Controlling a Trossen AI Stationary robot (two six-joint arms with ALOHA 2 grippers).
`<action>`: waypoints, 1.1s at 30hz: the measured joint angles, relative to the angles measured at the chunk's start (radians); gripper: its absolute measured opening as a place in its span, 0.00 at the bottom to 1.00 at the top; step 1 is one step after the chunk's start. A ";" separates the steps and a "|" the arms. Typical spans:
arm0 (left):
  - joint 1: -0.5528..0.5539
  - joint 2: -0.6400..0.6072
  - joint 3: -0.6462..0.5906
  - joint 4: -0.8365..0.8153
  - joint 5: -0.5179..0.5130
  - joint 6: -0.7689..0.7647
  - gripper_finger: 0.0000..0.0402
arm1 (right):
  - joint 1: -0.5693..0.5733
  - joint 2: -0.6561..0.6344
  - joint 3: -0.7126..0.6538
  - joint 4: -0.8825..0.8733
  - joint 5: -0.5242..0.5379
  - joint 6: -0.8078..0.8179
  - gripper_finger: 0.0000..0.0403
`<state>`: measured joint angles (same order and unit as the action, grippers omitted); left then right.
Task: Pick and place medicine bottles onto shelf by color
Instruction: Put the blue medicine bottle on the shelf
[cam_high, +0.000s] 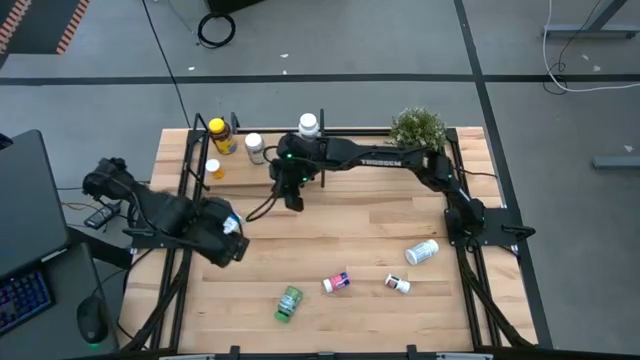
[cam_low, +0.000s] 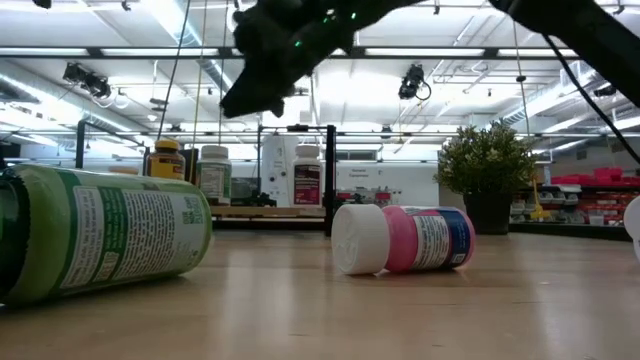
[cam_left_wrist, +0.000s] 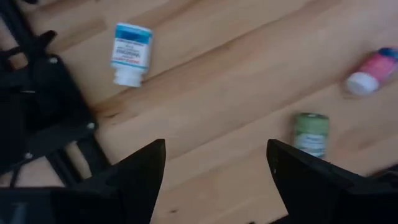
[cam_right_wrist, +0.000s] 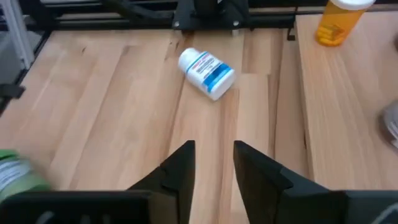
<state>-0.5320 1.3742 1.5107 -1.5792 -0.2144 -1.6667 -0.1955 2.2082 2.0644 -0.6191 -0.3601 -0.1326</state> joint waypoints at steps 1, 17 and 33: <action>-0.001 0.013 -0.009 0.014 -0.011 0.014 0.71 | 0.000 -0.015 0.000 -0.028 0.000 -0.001 0.31; 0.110 -0.045 -0.433 0.222 0.055 0.212 0.59 | -0.001 -0.227 0.000 -0.476 0.051 -0.028 0.41; 0.264 -0.246 -0.783 0.433 0.172 0.345 0.63 | -0.001 -0.249 -0.001 -0.499 0.053 -0.023 0.41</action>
<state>-0.2676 1.1286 0.7275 -1.1466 -0.0425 -1.3214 -0.1967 1.9594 2.0636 -1.1179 -0.3069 -0.1558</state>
